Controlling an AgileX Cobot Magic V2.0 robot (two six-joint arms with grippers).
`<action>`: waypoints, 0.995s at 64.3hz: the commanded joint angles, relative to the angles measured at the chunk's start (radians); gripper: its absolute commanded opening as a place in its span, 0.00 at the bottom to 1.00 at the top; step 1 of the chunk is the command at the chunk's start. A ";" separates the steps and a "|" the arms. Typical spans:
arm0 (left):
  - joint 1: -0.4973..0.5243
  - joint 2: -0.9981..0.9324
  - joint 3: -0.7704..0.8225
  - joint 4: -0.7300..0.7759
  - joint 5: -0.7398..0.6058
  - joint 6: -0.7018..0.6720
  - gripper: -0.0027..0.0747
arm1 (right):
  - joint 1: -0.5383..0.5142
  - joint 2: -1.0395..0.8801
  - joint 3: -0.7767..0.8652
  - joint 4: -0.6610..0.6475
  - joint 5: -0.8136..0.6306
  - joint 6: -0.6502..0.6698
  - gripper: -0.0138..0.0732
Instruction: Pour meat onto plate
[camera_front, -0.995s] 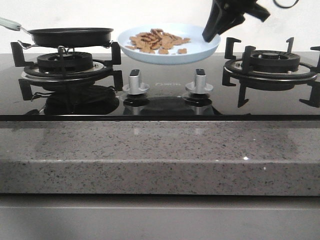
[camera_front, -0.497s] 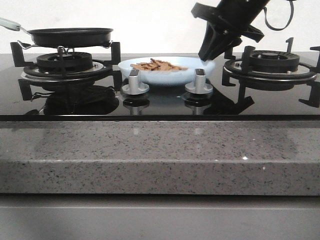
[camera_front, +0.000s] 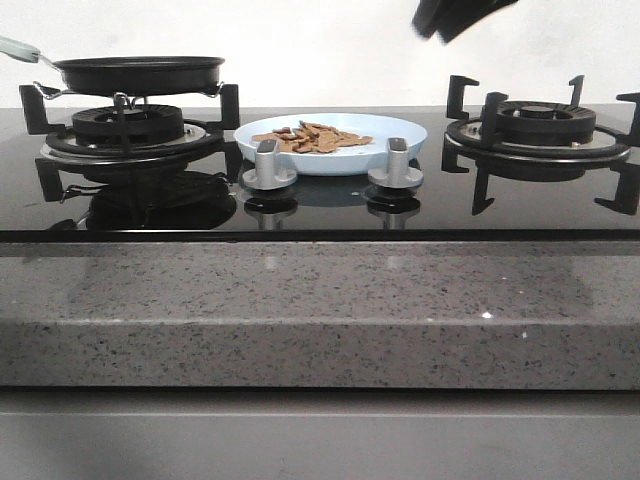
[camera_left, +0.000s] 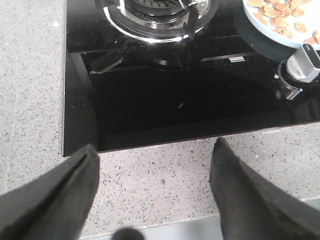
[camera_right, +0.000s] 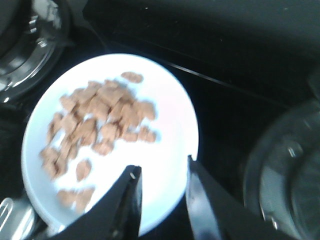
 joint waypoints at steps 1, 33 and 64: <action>-0.008 -0.005 -0.023 -0.015 -0.062 -0.010 0.63 | 0.006 -0.166 0.103 -0.011 -0.075 0.003 0.46; -0.008 -0.005 -0.022 -0.015 -0.092 -0.010 0.63 | 0.006 -0.910 0.849 -0.083 -0.185 0.003 0.46; -0.008 -0.005 0.035 -0.015 -0.135 -0.010 0.63 | 0.006 -1.362 1.184 -0.084 -0.157 0.079 0.46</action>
